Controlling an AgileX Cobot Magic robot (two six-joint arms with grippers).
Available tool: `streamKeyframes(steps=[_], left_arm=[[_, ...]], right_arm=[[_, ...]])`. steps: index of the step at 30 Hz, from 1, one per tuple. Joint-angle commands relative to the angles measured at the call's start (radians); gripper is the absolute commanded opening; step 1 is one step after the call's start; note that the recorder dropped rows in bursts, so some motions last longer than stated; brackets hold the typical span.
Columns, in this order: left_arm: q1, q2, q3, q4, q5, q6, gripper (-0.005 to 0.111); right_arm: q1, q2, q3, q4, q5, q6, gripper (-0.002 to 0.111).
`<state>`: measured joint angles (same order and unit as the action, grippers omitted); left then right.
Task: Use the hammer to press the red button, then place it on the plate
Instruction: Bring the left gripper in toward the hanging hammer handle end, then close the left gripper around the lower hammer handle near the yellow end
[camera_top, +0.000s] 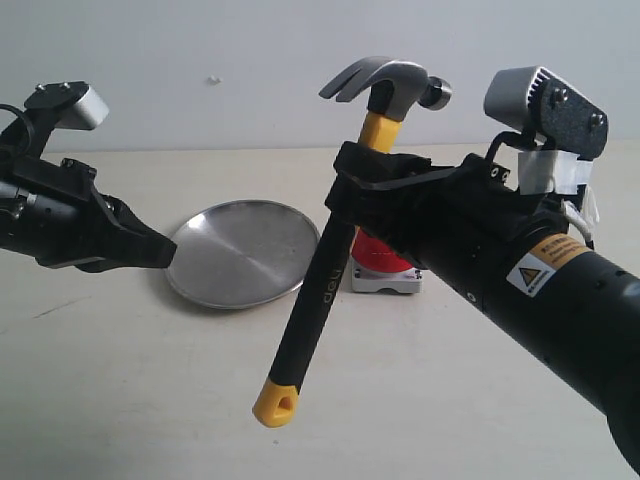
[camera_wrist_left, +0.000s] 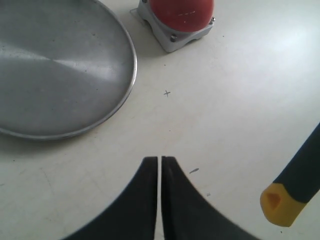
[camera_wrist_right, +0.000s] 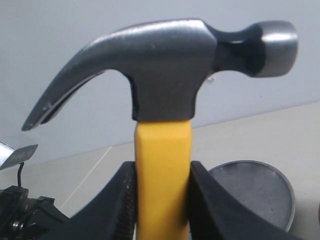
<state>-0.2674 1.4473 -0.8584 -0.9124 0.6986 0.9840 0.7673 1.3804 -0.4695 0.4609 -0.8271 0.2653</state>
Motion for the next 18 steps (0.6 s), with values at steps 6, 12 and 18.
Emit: streamKeyframes(steps=[6, 12, 18], left_arm=[[-0.002, 0.002, 0.003, -0.008, -0.003, 0.004, 0.005], [-0.002, 0.013, 0.003, -0.014, -0.064, 0.008, 0.005], [-0.002, 0.015, 0.003, -0.062, -0.06, 0.017, 0.005]], right_arm=[[0.001, -0.008, -0.017, 0.002, -0.094, -0.007, 0.0], [0.001, -0.008, -0.017, 0.134, -0.126, 0.026, 0.0], [0.001, 0.005, -0.019, 0.228, -0.133, 0.027, 0.0]])
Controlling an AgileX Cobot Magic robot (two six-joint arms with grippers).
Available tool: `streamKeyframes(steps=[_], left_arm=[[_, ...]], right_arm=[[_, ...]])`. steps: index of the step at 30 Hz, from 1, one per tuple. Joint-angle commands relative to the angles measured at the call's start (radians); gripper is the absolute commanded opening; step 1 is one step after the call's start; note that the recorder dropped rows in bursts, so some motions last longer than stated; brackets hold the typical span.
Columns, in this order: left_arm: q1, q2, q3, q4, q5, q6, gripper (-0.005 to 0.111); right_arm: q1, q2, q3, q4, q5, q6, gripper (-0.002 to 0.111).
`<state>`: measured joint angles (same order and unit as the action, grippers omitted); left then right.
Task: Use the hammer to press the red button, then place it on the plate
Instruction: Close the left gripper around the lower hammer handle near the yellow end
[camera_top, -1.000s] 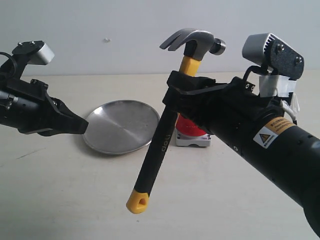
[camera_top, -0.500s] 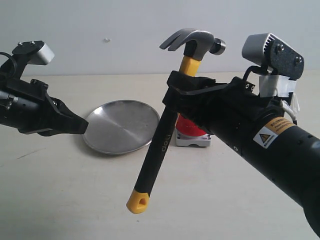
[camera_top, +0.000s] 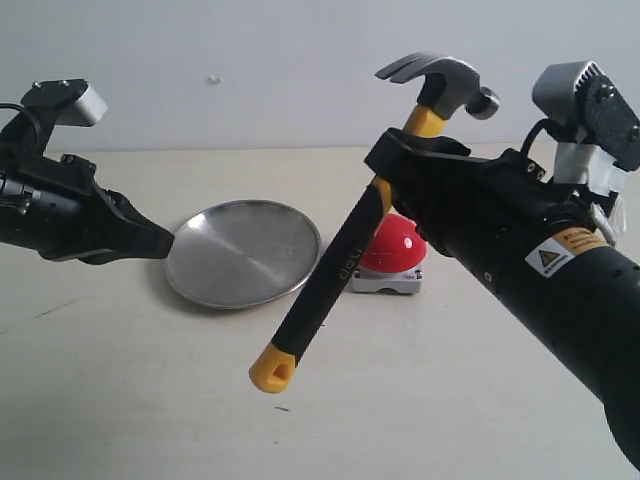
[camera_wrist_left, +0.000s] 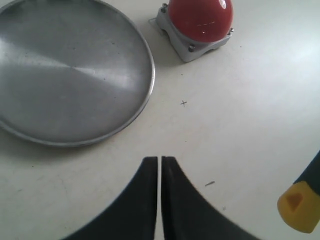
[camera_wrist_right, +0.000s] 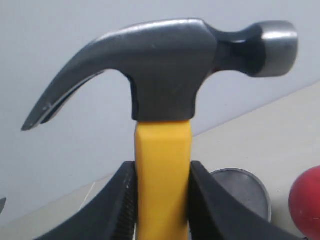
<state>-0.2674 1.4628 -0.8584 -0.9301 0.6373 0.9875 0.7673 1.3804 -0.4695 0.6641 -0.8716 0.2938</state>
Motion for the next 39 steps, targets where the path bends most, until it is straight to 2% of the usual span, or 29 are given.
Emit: streamKeyframes(steps=[1, 6, 11, 18, 20, 23, 27, 30, 35, 39], left_arm=[[-0.002, 0.0, 0.003, -0.055, 0.026, 0.052, 0.005], [-0.002, 0.0, 0.003, -0.064, 0.186, 0.135, 0.005], [-0.002, 0.0, 0.003, -0.091, 0.265, 0.168, 0.005], [-0.002, 0.0, 0.003, -0.265, 0.518, 0.391, 0.005], [-0.002, 0.0, 0.003, -0.332, 0.545, 0.439, 0.005], [-0.002, 0.0, 0.001, -0.396, 0.551, 0.41, 0.005], [-0.002, 0.0, -0.043, -0.251, 0.492, 0.257, 0.006], [-0.002, 0.0, -0.071, -0.099, 0.438, 0.136, 0.02], [-0.008, 0.007, -0.085, -0.045, 0.421, 0.079, 0.059], [-0.068, 0.038, -0.087, -0.023, 0.382, 0.093, 0.063]], right_arm=[[0.001, 0.013, -0.027, 0.041, -0.086, -0.002, 0.0], [0.001, 0.061, -0.061, 0.041, -0.059, -0.002, 0.0], [0.001, 0.092, -0.074, 0.041, -0.037, 0.016, 0.0], [0.001, 0.099, -0.076, 0.041, -0.037, 0.023, 0.0], [0.001, 0.099, -0.076, 0.041, -0.037, 0.023, 0.0], [0.001, 0.099, -0.076, 0.039, -0.037, 0.023, 0.0], [0.001, 0.099, -0.076, 0.037, -0.037, 0.023, 0.0], [0.001, 0.099, -0.076, 0.037, -0.037, 0.023, 0.0], [0.001, 0.099, -0.076, 0.037, -0.037, 0.023, 0.0], [0.001, 0.099, -0.076, 0.039, -0.037, 0.021, 0.0]])
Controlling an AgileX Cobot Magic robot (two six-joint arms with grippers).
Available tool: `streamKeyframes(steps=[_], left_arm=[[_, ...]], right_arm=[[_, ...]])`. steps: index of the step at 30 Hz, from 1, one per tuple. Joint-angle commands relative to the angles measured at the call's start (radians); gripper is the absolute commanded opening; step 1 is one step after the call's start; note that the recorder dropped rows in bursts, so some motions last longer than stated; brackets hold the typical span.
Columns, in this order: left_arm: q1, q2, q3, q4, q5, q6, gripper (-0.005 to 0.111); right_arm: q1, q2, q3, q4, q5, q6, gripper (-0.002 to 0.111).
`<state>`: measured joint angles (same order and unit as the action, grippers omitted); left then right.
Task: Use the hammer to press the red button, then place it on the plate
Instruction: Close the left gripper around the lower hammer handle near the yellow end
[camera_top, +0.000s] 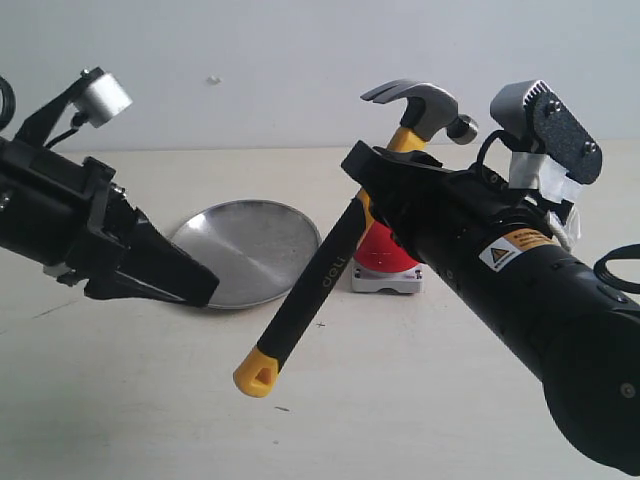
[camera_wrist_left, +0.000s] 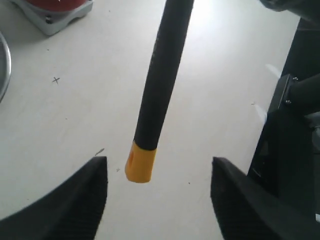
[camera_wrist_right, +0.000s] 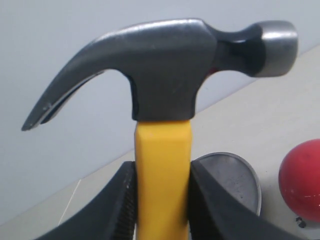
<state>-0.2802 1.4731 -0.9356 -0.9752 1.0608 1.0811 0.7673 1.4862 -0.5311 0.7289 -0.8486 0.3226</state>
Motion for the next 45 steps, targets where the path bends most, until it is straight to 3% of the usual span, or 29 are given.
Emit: streamKeyframes(steps=[1, 4, 10, 19, 27, 38, 45], left_arm=[[-0.107, 0.051, -0.01, 0.047, -0.09, 0.011, 0.063], [-0.204, 0.087, -0.01, 0.053, -0.223, 0.011, 0.063], [-0.268, 0.089, -0.01, 0.044, -0.338, -0.001, 0.063], [-0.268, 0.178, -0.01, -0.001, -0.363, 0.004, 0.063], [-0.268, 0.23, -0.01, -0.179, -0.342, 0.172, 0.063], [-0.272, 0.276, -0.01, -0.191, -0.334, 0.174, 0.063], [-0.33, 0.295, -0.01, -0.191, -0.392, 0.206, 0.063]], right_arm=[[0.001, -0.007, -0.015, -0.024, -0.06, -0.008, 0.0], [0.001, -0.007, -0.015, -0.024, -0.055, -0.008, 0.0], [0.001, -0.007, -0.015, -0.024, -0.041, -0.008, 0.0], [0.001, -0.007, -0.015, -0.029, -0.039, -0.008, 0.0], [0.001, -0.007, -0.015, -0.026, -0.037, -0.012, 0.0], [0.001, -0.007, -0.015, -0.024, -0.037, -0.012, 0.0], [0.001, -0.007, -0.015, -0.024, -0.017, -0.012, 0.0]])
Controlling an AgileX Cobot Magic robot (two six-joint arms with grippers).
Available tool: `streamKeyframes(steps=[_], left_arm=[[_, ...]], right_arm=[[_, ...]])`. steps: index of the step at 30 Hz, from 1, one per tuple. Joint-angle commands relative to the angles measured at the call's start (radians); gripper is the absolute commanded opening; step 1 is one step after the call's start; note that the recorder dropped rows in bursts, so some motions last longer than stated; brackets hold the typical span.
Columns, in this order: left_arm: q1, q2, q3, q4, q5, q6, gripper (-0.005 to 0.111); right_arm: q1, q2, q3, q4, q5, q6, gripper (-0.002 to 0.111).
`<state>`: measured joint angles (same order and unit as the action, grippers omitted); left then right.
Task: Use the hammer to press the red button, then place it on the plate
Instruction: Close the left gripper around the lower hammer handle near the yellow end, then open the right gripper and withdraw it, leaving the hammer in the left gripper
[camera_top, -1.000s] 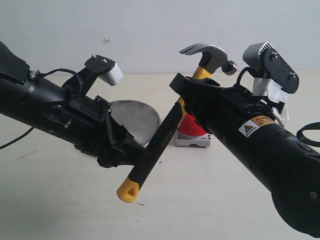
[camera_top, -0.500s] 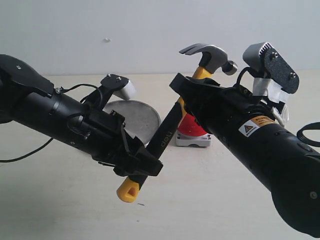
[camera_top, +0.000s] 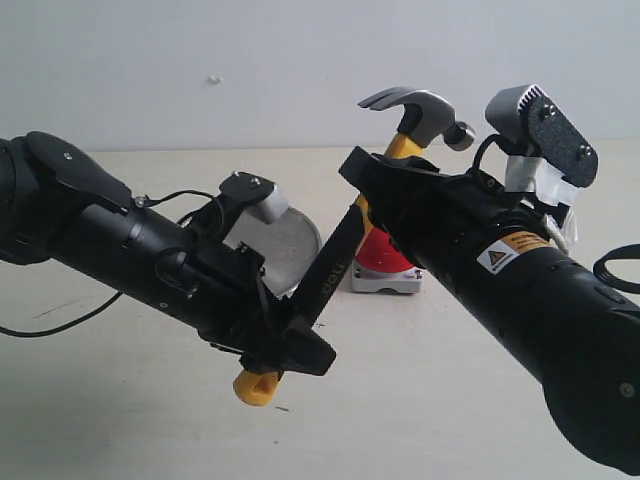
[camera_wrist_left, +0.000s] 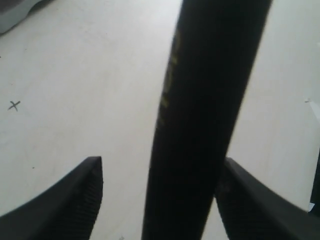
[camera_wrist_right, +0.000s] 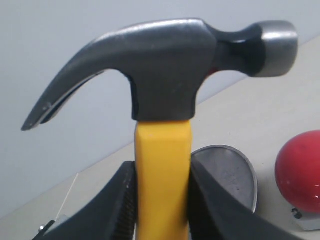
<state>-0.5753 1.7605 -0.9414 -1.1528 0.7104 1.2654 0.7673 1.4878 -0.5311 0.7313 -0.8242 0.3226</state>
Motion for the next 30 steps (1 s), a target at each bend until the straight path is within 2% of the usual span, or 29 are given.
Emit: streamKeyframes(steps=[1, 7, 10, 12, 18, 25, 30], left_arm=[[-0.037, 0.01, -0.004, -0.014, -0.053, 0.021, 0.063], [-0.043, 0.012, -0.004, -0.012, -0.087, 0.021, 0.062], [-0.043, 0.012, -0.004, -0.013, -0.094, 0.017, 0.055], [-0.043, 0.012, -0.004, -0.013, -0.094, 0.017, 0.045], [-0.043, 0.012, -0.004, -0.013, -0.096, 0.017, 0.001], [-0.043, 0.012, -0.004, -0.04, -0.128, 0.021, 0.0], [-0.043, 0.012, -0.006, -0.04, -0.128, 0.021, 0.0]], right_arm=[[0.001, -0.009, -0.015, -0.026, -0.041, -0.012, 0.0], [0.001, -0.009, -0.015, -0.026, -0.039, -0.012, 0.0], [0.001, -0.009, -0.015, -0.026, -0.039, -0.012, 0.0], [0.001, -0.009, -0.015, -0.026, -0.039, -0.012, 0.0], [0.001, -0.009, -0.015, -0.026, -0.039, -0.012, 0.0], [0.001, -0.009, -0.015, -0.019, -0.039, -0.012, 0.002], [0.001, -0.009, -0.015, 0.029, -0.039, -0.007, 0.024]])
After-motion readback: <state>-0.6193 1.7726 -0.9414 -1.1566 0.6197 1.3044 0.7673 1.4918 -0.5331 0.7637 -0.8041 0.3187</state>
